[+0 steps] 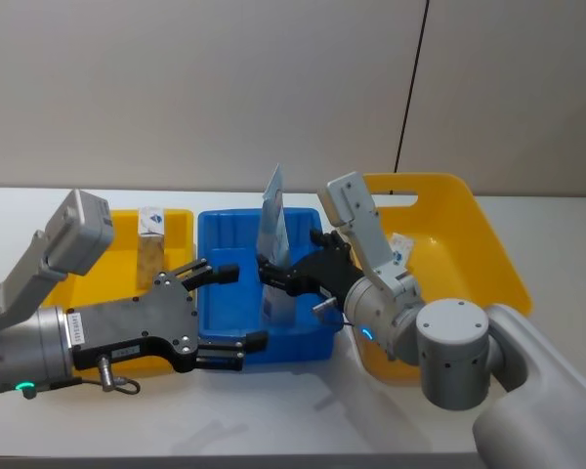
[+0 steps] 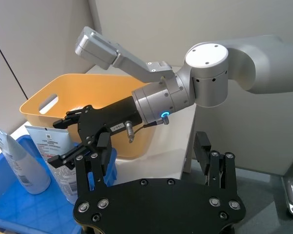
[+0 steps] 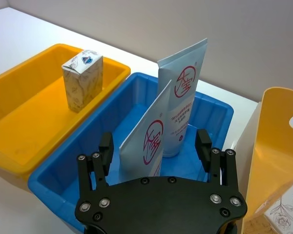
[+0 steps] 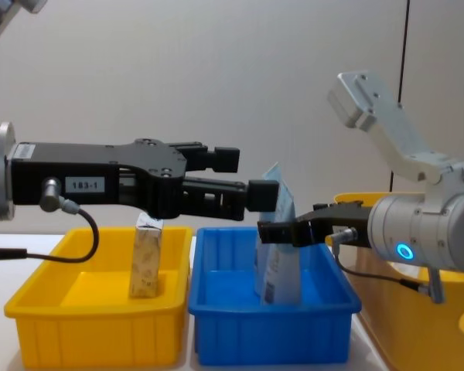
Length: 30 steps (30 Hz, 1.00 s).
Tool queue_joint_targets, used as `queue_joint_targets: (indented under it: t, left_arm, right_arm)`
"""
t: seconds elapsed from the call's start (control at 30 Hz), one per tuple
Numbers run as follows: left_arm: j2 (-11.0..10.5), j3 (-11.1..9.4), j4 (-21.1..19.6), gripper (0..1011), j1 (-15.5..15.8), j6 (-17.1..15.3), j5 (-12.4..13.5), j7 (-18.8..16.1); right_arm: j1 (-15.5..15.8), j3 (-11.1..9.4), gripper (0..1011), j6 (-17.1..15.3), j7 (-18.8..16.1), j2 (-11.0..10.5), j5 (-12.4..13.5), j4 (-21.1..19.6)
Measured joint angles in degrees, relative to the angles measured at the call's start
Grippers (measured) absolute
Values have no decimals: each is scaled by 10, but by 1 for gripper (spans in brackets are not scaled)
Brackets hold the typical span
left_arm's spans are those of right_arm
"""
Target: Bimanual collaborative sorting of washing and personal care products
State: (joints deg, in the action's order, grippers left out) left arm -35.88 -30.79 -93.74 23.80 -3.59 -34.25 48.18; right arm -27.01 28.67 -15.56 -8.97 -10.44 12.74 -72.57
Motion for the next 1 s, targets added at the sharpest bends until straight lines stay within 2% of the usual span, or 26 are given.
queue_joint_targets:
  t: [0.07, 0.27, 0.43, 0.5, 0.53, 0.73, 0.77, 1.0]
  left_arm:
    - [0, 0, 0, 1002, 0, 0, 0, 0]
    - [0, 0, 0, 1003, 0, 0, 0, 0]
    - [0, 0, 0, 1002, 0, 0, 0, 0]
    - [0, 0, 0, 1002, 0, 0, 0, 0]
    - [0, 0, 0, 1003, 0, 0, 0, 0]
    - [0, 0, 0, 1002, 0, 0, 0, 0]
    - [0, 0, 0, 1002, 0, 0, 0, 0]
    - [0, 0, 0, 1002, 0, 0, 0, 0]
  right_arm:
    - [-3, 0, 1000, 2, 0, 2, -1, 5]
    - [-7, 0, 881, 5, -1, 5, -4, 13]
    - [-9, 0, 711, 8, -2, 7, -5, 19]
    - [-10, 0, 672, 8, -2, 8, -6, 20]
    - [-10, 0, 614, 8, -2, 8, -6, 22]
    - [-12, 0, 436, 10, -2, 9, -7, 25]
    - [-12, 0, 382, 10, -2, 9, -7, 25]
    - [-13, 0, 194, 11, -2, 10, -7, 27]
